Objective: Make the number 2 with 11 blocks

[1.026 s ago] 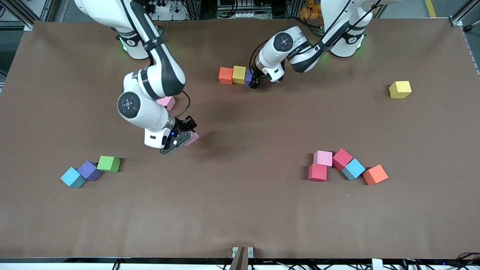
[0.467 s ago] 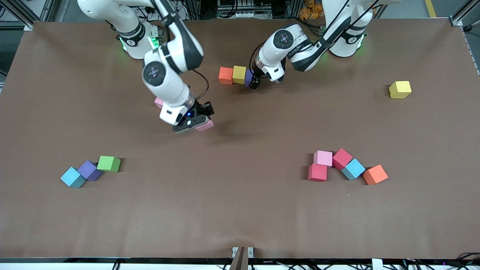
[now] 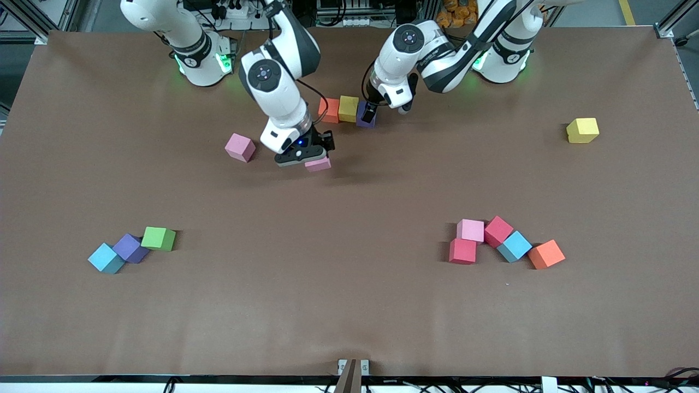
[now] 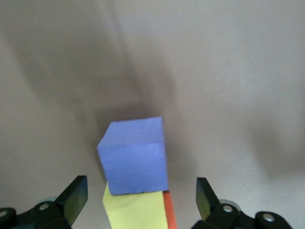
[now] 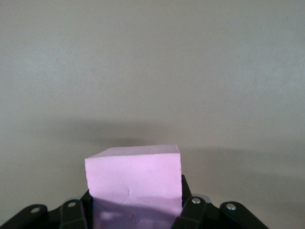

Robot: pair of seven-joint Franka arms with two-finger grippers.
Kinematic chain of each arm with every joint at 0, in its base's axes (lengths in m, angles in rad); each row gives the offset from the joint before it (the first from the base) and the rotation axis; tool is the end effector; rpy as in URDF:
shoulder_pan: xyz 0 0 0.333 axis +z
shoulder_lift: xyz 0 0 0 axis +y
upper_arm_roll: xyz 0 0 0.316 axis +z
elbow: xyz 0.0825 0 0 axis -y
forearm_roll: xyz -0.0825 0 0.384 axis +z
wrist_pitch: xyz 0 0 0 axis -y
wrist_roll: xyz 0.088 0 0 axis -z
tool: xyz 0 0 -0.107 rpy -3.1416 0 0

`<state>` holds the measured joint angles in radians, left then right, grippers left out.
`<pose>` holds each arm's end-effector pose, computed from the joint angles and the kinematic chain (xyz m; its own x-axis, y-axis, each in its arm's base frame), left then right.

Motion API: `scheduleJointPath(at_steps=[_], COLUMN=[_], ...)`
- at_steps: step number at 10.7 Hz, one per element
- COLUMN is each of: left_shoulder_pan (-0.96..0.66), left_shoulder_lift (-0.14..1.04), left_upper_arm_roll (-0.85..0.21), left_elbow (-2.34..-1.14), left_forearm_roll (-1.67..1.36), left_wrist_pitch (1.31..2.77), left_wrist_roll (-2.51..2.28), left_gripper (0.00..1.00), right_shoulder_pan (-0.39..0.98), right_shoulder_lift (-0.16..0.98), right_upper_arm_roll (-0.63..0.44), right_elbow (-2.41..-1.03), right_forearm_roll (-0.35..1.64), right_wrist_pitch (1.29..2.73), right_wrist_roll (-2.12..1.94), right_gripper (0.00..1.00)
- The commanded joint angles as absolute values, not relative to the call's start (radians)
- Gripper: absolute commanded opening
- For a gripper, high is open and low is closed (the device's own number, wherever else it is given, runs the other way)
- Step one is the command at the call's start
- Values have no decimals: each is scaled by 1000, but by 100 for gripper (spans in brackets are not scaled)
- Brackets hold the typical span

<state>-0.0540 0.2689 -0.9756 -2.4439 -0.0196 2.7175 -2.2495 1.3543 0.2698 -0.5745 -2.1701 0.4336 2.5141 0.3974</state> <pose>0.2499 -0.4328 0.2531 0.2821 0.9263 -0.2499 0.9508 -0.3047 -0.0563 0.4058 0.4027 0.2995 0.9966 0.0678 0.0466 0.0752 -0.9804 -0.1822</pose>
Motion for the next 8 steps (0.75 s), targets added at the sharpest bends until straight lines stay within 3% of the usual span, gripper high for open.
scheduleJointPath(at_steps=[1, 3, 5, 8], left_shoulder_pan=[76, 138, 182, 173], left_shoulder_lift=[222, 224, 235, 293], left_upper_arm_roll=[-1029, -1028, -1008, -873], left_elbow=[-2375, -2281, -2215, -2113], left_forearm_roll=[-23, -25, -25, 21], left_wrist_pitch=[2559, 2414, 2370, 2310], left_wrist_roll=[-2110, -1952, -1756, -1403], left_gripper=[100, 100, 100, 100], right_shoulder_pan=[1408, 1475, 1520, 1603], right_shoulder_lift=[262, 311, 359, 431], right_upper_arm_roll=[-595, -600, -598, -600], right_elbow=[-2191, -2183, -2146, -2100], right_forearm_roll=[419, 340, 252, 238], right_wrist_pitch=[2546, 2575, 2576, 2576], right_wrist_roll=[516, 677, 860, 1020], right_gripper=[30, 30, 30, 30])
